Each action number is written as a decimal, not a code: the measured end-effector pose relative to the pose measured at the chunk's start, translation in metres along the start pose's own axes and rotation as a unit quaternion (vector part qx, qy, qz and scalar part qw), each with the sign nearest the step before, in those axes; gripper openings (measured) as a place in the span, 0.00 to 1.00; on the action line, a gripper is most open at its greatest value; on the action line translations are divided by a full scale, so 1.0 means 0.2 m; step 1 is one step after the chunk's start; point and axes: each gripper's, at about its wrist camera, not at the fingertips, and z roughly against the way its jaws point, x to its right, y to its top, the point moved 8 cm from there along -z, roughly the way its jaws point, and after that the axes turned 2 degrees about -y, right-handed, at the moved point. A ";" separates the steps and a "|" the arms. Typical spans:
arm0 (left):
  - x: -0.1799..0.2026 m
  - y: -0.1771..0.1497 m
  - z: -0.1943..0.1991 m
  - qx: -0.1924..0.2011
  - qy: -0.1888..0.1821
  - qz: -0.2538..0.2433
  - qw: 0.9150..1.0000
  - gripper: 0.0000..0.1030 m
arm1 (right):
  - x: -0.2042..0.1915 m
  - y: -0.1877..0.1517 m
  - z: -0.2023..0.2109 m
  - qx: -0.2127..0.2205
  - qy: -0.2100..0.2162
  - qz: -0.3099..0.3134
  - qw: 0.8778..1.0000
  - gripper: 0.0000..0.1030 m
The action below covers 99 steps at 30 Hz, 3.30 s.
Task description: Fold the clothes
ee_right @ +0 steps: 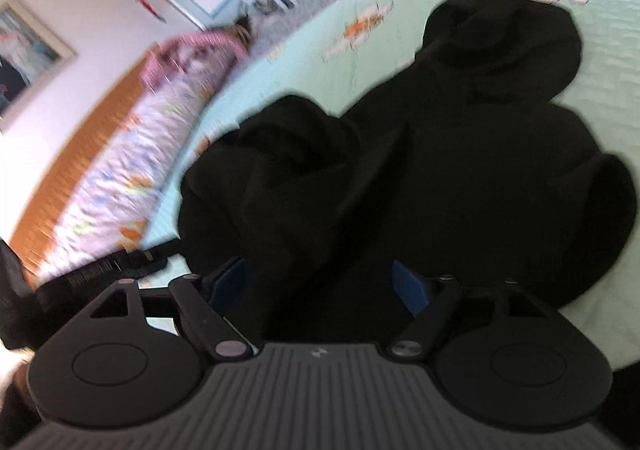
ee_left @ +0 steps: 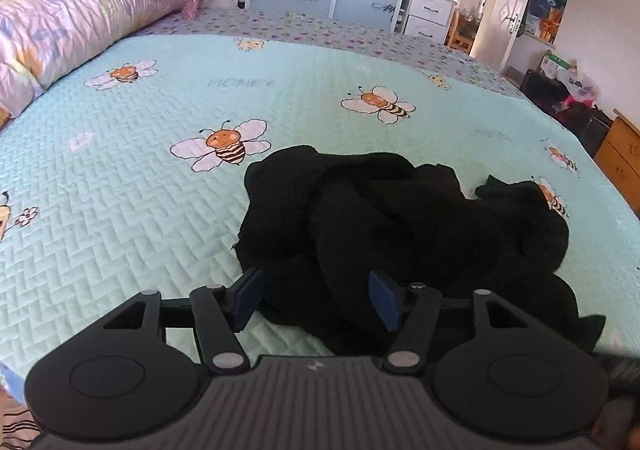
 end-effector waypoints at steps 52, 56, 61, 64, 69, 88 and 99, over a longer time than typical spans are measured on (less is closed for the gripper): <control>0.02 0.10 -0.07 -0.003 -0.059 0.000 0.998 0.07 | 0.63 0.52 0.92 0.263 -0.200 -0.079 0.940 0.09; 0.10 0.04 -0.07 -0.014 -0.073 -0.005 0.997 0.08 | 0.72 0.47 0.91 0.240 -0.231 -0.100 0.938 0.09; 0.23 0.04 -0.04 -0.011 -0.080 -0.049 0.996 0.31 | 0.78 0.29 0.71 0.181 -0.230 -0.124 0.948 0.10; 0.27 0.07 -0.03 0.003 -0.054 -0.091 0.994 0.47 | 0.78 0.24 0.66 0.170 -0.225 -0.133 0.950 0.11; 0.26 0.13 -0.12 0.009 0.048 -0.159 0.986 0.65 | 0.77 0.24 0.71 0.174 -0.220 -0.134 0.950 0.12; 0.24 0.12 -0.34 0.006 0.109 -0.225 0.968 0.42 | 0.89 0.16 0.66 0.150 -0.196 -0.190 0.950 0.39; 0.38 0.11 0.01 0.039 -0.048 -0.157 0.986 0.25 | 0.91 0.23 0.76 0.205 -0.206 -0.175 0.941 0.09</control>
